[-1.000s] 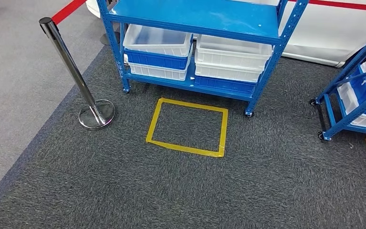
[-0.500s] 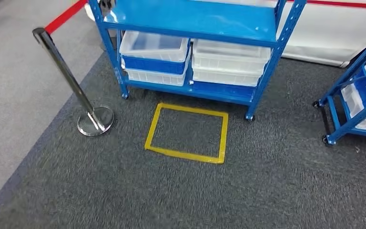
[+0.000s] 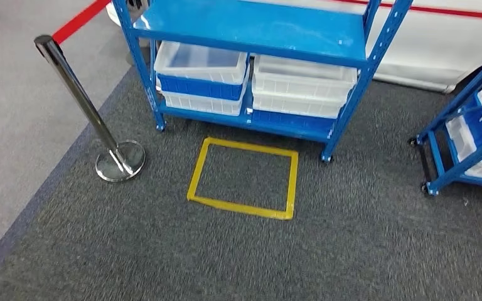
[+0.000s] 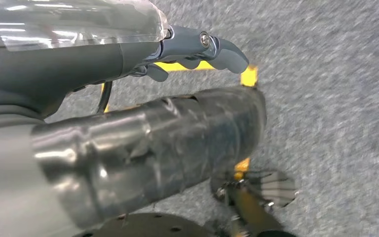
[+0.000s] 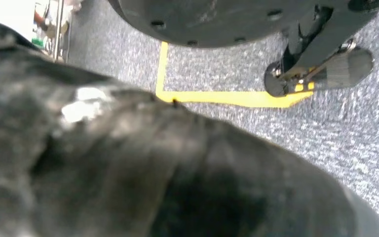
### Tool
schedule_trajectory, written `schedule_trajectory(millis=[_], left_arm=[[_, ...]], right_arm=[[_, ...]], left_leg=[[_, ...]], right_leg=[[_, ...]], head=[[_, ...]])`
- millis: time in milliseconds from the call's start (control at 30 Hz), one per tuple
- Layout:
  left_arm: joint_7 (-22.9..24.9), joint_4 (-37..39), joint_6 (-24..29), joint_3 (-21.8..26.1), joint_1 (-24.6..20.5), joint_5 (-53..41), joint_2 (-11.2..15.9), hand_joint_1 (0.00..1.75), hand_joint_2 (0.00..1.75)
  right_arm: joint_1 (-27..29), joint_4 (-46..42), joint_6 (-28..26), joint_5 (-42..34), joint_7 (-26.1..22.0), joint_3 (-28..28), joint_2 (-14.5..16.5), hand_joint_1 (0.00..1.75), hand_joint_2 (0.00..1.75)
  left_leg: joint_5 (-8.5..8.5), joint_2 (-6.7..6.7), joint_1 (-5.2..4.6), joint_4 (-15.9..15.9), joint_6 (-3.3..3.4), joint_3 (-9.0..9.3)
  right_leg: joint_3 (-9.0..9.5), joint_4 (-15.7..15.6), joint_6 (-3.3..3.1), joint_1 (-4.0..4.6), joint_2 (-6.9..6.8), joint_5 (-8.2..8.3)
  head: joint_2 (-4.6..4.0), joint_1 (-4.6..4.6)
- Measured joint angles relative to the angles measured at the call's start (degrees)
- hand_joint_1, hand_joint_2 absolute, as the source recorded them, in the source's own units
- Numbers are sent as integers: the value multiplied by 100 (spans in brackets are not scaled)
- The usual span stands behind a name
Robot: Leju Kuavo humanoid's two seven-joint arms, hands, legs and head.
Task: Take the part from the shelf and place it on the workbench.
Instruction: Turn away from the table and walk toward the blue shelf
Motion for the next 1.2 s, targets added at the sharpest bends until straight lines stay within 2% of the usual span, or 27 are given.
schedule_trajectory(millis=[67,100,133,167,233,267,300,367,433,500,533,600,633,667,700,733,767,800,833,933,967,1000,1033,1100,1133,1167,1200], left_arm=[[0,0,1,1,-8,-1,-1,0,0],[0,0,1,1,-10,-1,-2,0,0],[0,0,1,1,-9,0,-2,0,0],[1,0,1,1,-4,1,-3,0,0],[2,1,1,1,10,1,-4,0,0],[2,1,1,2,12,1,-6,0,0],[2,1,1,2,8,1,-9,0,0],[2,0,1,3,-9,1,-15,0,0],[3,0,1,3,-24,1,-17,0,0],[4,0,3,3,-30,1,-19,0,0],[4,0,3,3,-27,1,-19,0,0],[3,0,1,3,-19,1,-20,0,0],[2,0,0,3,-10,1,-20,0,0],[2,0,-1,3,-1,1,-20,0,0],[2,0,-2,3,5,1,-20,0,0],[2,0,-3,3,8,1,-20,0,0],[3,0,-3,4,13,1,-19,0,0],[4,0,-3,5,14,2,-17,0,0],[5,0,-3,5,10,2,-17,0,0],[11,0,-4,6,5,2,-22,0,0],[13,0,-4,7,14,2,-25,0,0],[15,0,-4,7,18,2,-28,0,0],[16,0,-5,7,16,2,-31,0,0],[17,0,-7,7,6,-1,-33,0,0],[17,0,-8,7,6,-1,-34,0,0],[17,0,-7,7,10,-1,-35,0,0],[17,0,-5,8,15,0,-36,0,0]], right_arm=[[5,0,1,0,0,0,0,0,0],[7,0,1,0,1,0,0,0,0],[8,0,1,0,1,0,-1,0,0],[12,0,1,0,2,0,-1,0,0],[30,1,1,0,2,0,-3,0,0],[40,3,1,0,3,0,-4,0,0],[43,5,1,0,4,0,-4,0,0],[39,8,2,0,7,0,-5,0,0],[36,7,3,0,7,0,-5,0,0],[47,7,2,0,7,0,-5,0,0],[53,7,2,0,7,0,-5,0,0],[50,7,2,0,7,0,-6,0,0],[49,7,3,0,7,0,-5,0,0],[50,7,3,1,8,0,-5,0,0],[52,7,3,1,12,0,-5,0,0],[56,7,3,3,15,0,-3,0,0],[55,10,3,5,19,0,2,0,0],[52,13,3,8,21,0,5,0,0],[47,15,3,11,23,0,9,0,0],[31,17,5,15,26,0,10,0,0],[29,17,4,15,26,0,9,0,0],[27,17,4,15,26,0,8,0,0],[25,17,5,15,26,0,7,0,0],[24,17,7,16,28,0,7,0,0],[24,17,9,17,32,0,7,0,0],[26,17,10,21,36,0,7,0,0],[32,17,11,27,39,0,6,0,0]], left_leg=[[-40,4,2,-20,41,47],[-70,4,3,-19,47,71],[-105,3,4,-17,44,109],[-145,0,8,-16,33,162],[-244,-9,18,-13,-9,287],[-294,-13,12,-3,-43,327],[-331,-15,5,3,-79,343],[-372,-14,-10,-2,-147,344],[-418,-7,-1,-4,-210,390],[-601,-7,12,322,-258,276],[-749,-7,18,672,-269,88],[-1007,-7,20,1498,-279,-430],[-996,-7,19,1738,-275,-627],[-855,-7,18,1754,-261,-720],[-598,-7,13,1532,-235,-694],[-289,-7,0,1138,-194,-583],[-67,-8,-20,762,-150,-455],[63,-7,-41,463,-114,-346],[103,-8,-63,283,-86,-279],[49,-26,-63,95,-24,-159],[39,-30,-49,37,6,-81],[22,-32,-35,-7,35,6],[-2,-33,-28,-38,57,73],[-78,-33,-31,-48,77,154],[-123,-34,-32,-46,74,199],[-174,-36,-33,-45,67,261],[-232,-39,-31,-43,55,340]], right_leg=[[-456,775,43,-27,-4,-301],[-698,1128,62,-42,-4,-382],[-858,1306,78,-59,-5,-347],[-898,1243,89,-75,-7,-180],[-688,558,92,-105,-16,363],[-554,200,84,-100,-21,554],[-460,-45,60,-90,-24,649],[-413,-171,-5,-53,-20,612],[-366,-217,-91,-63,-11,573],[-269,-277,-178,-85,-20,533],[-224,-292,-210,-81,-30,508],[-153,-297,-249,-60,-32,441],[-105,-296,-254,-49,-25,401],[-44,-297,-253,-39,-14,355],[30,-297,-247,-30,-5,305],[92,-301,-239,-24,1,252],[145,-300,-222,-9,2,197],[175,-304,-196,-5,7,153],[191,-322,-162,-5,8,122],[274,-297,-52,-16,4,158],[263,-191,-25,-19,1,157],[175,-6,1,-25,2,104],[4,281,28,-36,2,-2],[-463,937,84,-54,2,-265],[-656,1134,100,-63,1,-325],[-763,1154,105,-68,0,-273],[-769,972,101,-72,-1,-91]], head=[[0,3],[0,3],[0,2],[0,3],[0,5],[0,7],[0,7],[0,3],[0,-3],[0,-6],[0,-8],[0,-11],[0,-11],[0,-11],[0,-11],[0,-10],[0,-2],[0,2],[0,7],[0,5],[0,8],[0,10],[0,14],[0,20],[0,21],[0,21],[0,21]])
